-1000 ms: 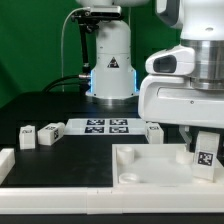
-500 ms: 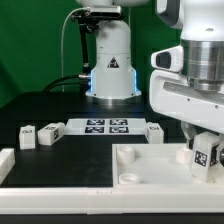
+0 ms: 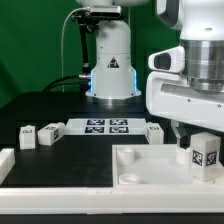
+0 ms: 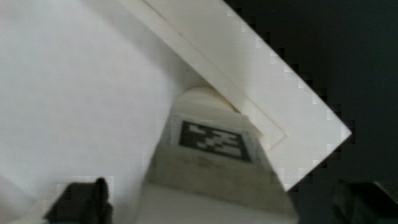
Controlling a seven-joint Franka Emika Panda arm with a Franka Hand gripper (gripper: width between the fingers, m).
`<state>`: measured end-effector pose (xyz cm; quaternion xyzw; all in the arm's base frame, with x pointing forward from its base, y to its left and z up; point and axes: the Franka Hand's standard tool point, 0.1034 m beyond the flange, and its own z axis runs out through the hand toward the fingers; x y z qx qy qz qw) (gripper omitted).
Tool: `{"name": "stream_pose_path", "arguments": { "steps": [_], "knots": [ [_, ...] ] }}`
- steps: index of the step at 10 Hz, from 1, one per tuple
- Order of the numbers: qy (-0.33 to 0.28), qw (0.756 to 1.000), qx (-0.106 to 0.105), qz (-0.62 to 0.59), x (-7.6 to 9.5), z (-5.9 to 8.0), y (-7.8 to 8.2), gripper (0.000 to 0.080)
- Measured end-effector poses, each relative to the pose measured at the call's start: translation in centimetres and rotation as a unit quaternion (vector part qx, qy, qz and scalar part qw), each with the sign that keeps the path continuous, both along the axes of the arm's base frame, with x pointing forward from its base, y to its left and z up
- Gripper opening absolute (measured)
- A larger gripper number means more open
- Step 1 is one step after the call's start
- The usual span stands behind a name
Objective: Assemble one leg
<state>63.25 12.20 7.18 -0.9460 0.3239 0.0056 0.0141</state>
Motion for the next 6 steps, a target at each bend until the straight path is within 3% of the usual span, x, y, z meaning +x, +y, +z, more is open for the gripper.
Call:
{"name": "stream_pose_path", "arguments": {
  "steps": [2, 4, 6],
  "knots": [
    [-0.005, 0.987, 0.000, 0.159, -0.04, -0.06, -0.14, 0.0647],
    [-0.006, 0.960, 0.001, 0.281, -0.19, -0.14, 0.00, 0.0649],
    [-0.007, 0.905, 0.003, 0.425, -0.31, -0.21, -0.11, 0.0649]
  ]
}}
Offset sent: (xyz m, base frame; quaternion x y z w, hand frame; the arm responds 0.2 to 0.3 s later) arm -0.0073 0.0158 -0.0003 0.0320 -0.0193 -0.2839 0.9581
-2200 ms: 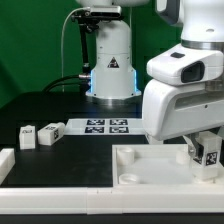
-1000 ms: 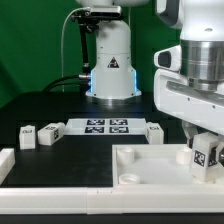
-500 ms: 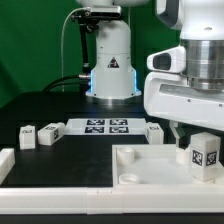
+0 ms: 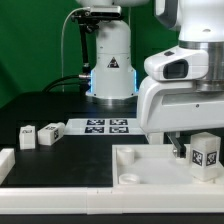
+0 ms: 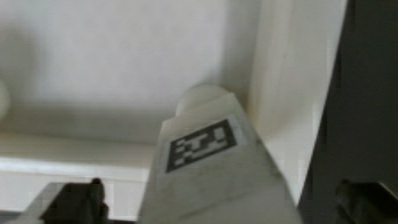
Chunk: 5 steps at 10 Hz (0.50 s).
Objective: Assemble one leg
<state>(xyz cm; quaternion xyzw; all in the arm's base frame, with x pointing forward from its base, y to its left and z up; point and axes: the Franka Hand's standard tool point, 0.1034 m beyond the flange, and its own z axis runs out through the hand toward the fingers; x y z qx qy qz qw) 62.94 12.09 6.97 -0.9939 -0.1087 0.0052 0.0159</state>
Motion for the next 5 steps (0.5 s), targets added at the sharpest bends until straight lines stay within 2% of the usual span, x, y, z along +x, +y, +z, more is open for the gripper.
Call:
{"name": "stream_pose_path", "arguments": {
  "steps": [2, 3, 4, 5],
  "knots": [
    [-0.002, 0.996, -0.004, 0.092, 0.09, 0.16, 0.02, 0.0649],
    [-0.002, 0.993, -0.005, 0.120, 0.10, 0.09, -0.18, 0.0622],
    [-0.002, 0.994, -0.006, 0.110, 0.09, 0.07, -0.19, 0.0622],
    [-0.002, 0.994, -0.006, 0.109, 0.09, 0.06, -0.21, 0.0451]
  ]
}}
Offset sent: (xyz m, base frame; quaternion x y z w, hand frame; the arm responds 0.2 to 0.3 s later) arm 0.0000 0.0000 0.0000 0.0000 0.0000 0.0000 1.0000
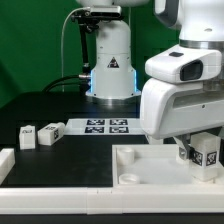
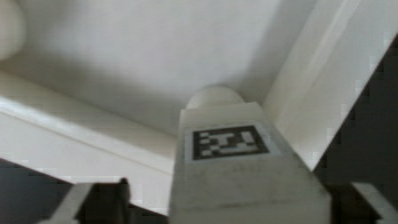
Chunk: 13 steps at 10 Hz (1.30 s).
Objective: Assemble one leg
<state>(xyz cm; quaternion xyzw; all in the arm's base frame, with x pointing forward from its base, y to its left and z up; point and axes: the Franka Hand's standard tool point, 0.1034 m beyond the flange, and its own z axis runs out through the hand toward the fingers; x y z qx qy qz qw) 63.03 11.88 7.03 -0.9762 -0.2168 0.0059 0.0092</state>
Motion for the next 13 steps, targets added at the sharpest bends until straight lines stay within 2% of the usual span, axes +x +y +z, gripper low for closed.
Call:
{"name": "stream_pose_path", "arguments": {
  "steps": [1, 5, 6, 8, 9, 12, 13],
  "knots": [
    [0.000, 1.000, 0.000, 0.000, -0.01, -0.02, -0.02, 0.0288],
    [0.001, 1.000, 0.000, -0.030, -0.01, -0.05, -0.04, 0.0291],
    [0.001, 0.998, 0.000, -0.068, 0.00, -0.05, -0.01, 0.0291],
    [-0.001, 0.964, -0.007, -0.266, -0.05, -0.16, 0.14, 0.0291],
    [0.000, 0.950, -0.009, -0.312, -0.05, -0.18, 0.16, 0.0291],
    [-0.001, 0.860, -0.019, -0.510, -0.07, -0.28, 0.34, 0.0291],
    [-0.002, 0.845, -0.020, -0.535, -0.07, -0.27, 0.35, 0.0291]
  ]
}}
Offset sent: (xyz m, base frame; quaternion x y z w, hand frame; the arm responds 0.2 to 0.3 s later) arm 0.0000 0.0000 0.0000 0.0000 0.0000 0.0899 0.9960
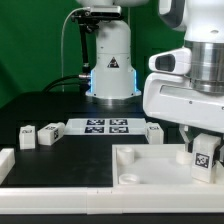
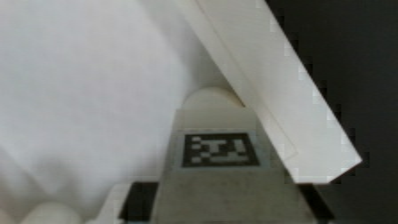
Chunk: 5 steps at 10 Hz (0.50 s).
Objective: Assemble one leg
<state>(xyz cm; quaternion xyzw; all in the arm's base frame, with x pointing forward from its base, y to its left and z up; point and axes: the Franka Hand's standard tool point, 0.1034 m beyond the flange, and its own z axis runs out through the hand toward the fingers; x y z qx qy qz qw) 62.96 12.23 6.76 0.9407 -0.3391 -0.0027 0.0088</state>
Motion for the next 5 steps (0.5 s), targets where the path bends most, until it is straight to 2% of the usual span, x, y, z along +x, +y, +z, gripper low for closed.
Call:
{"name": "stream_pose_path", "arguments": {
  "steps": [2, 5],
  "knots": [
    [0.000, 0.993, 0.001, -0.116, -0.03, -0.01, -0.01, 0.0291],
    [-0.004, 0.996, 0.002, -0.094, -0.04, -0.02, 0.21, 0.0291]
  ]
}}
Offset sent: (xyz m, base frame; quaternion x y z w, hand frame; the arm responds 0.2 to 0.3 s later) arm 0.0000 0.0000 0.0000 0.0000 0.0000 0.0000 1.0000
